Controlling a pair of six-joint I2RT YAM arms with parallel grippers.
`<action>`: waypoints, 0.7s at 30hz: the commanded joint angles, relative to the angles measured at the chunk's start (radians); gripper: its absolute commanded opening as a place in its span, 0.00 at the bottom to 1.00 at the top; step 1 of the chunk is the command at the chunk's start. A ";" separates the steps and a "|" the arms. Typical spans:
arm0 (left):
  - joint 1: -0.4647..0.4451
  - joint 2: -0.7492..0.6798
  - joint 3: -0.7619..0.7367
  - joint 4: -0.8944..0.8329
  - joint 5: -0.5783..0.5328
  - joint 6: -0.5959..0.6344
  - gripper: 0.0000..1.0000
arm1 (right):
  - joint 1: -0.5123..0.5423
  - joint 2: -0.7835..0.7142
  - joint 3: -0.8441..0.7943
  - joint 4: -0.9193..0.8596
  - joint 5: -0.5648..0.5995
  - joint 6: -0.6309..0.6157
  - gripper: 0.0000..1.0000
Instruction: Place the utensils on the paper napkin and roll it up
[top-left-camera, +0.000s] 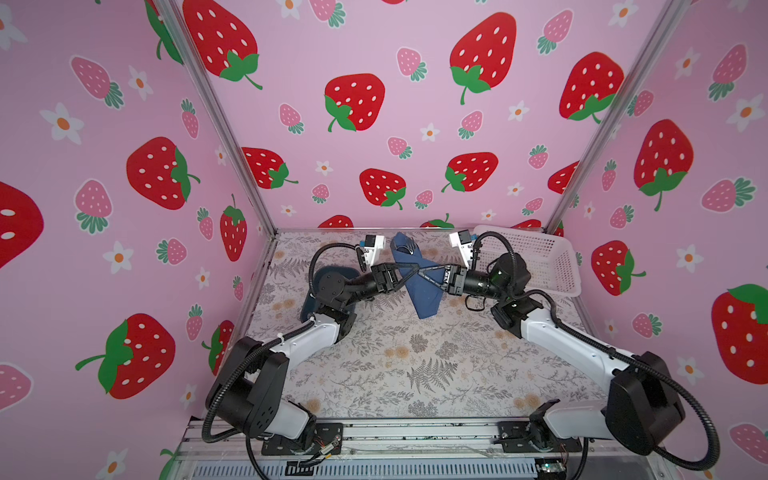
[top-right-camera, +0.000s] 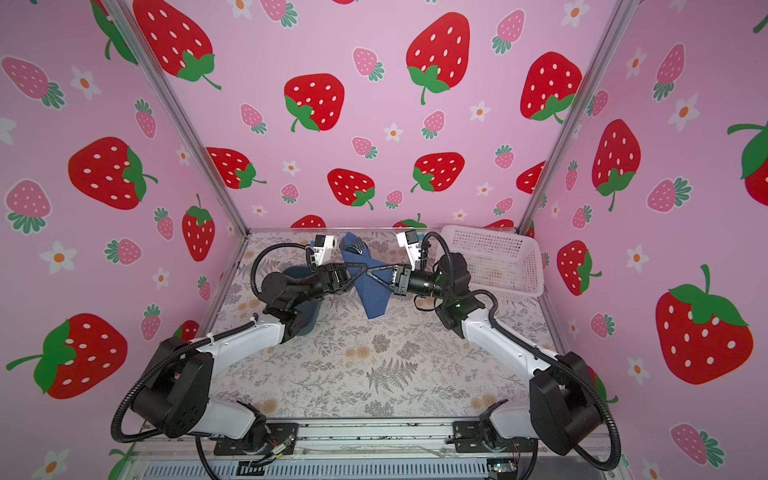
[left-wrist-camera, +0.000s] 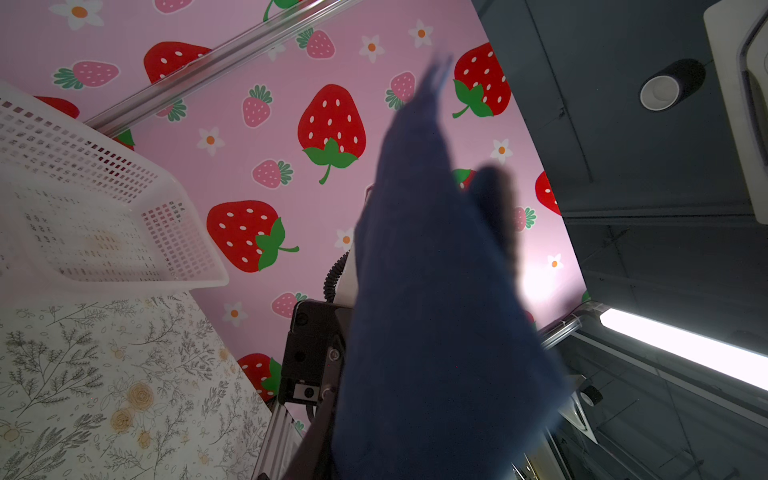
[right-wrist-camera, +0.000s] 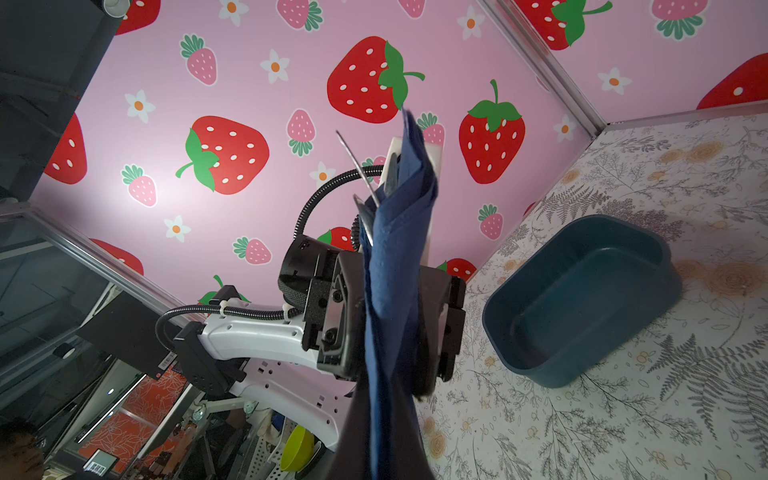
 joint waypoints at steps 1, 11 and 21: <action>-0.004 0.008 0.016 0.087 0.005 -0.019 0.26 | -0.007 -0.024 -0.008 0.058 0.007 0.017 0.04; -0.004 0.007 0.017 0.103 -0.011 -0.024 0.16 | -0.007 -0.023 -0.002 0.058 -0.011 0.017 0.05; -0.004 0.010 0.016 0.129 -0.011 -0.030 0.10 | -0.006 -0.021 0.001 0.062 -0.019 0.022 0.07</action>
